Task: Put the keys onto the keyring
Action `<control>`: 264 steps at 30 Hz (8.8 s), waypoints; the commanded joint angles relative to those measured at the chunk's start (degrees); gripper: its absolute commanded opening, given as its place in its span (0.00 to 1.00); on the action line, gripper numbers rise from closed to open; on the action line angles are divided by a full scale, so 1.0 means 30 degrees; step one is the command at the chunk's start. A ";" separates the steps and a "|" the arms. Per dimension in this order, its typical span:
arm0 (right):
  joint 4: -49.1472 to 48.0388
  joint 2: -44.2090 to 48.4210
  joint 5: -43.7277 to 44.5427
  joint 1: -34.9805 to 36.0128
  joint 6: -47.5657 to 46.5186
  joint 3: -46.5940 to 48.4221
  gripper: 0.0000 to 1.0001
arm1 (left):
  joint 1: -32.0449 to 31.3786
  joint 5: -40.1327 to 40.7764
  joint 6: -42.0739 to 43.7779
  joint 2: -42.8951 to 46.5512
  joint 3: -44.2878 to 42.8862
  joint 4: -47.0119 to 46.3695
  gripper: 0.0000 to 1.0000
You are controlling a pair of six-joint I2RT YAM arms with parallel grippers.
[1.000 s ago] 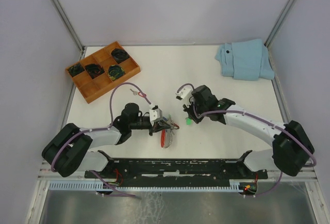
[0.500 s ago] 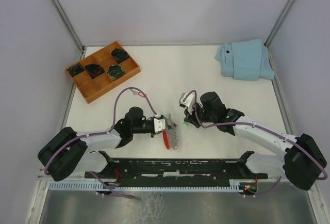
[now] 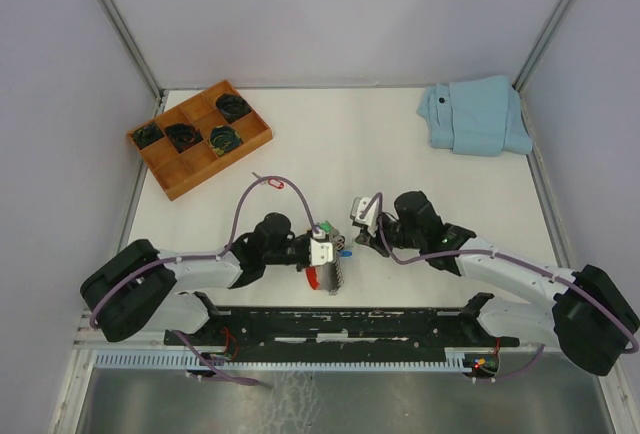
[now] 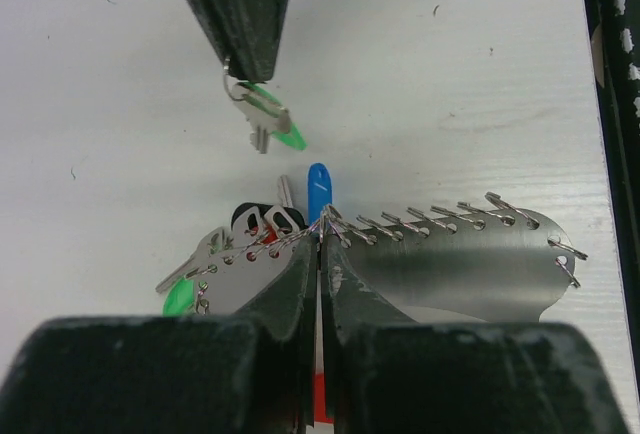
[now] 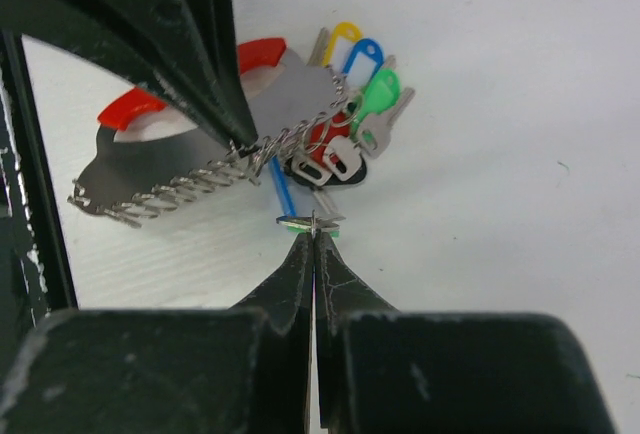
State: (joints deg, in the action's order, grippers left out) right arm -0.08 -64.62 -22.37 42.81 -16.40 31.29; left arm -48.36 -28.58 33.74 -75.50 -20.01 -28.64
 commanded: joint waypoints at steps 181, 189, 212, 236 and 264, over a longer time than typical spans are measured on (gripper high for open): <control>-0.6672 -0.2200 0.5378 0.5855 -0.8038 -0.2834 0.01 | 0.3023 -0.4886 -0.8020 -0.1336 -0.0783 -0.4701 0.03; -0.7764 -0.1613 0.5847 0.5847 -0.7753 -0.3295 0.01 | 0.3520 -0.5534 -0.9107 -0.1615 0.0089 -0.7336 0.03; -0.3891 0.0886 0.5085 0.5877 -0.8937 -0.1592 0.01 | 0.3493 -0.7011 -0.8333 -0.2547 -0.0347 -0.6990 0.36; -0.3428 0.1343 0.4834 0.5861 -0.9122 -0.1321 0.01 | 0.2529 -0.7335 -0.6100 -0.3820 -0.2531 -0.2325 0.03; -0.2376 0.0125 0.6530 0.5913 -0.9058 -0.1563 0.01 | 0.3785 -0.6627 -0.9907 -0.1837 0.0239 -0.8876 0.03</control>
State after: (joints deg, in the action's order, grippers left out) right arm -9.39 -62.61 -3.99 60.64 -42.94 24.38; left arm -37.67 -48.97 7.68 -81.60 -19.29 -47.86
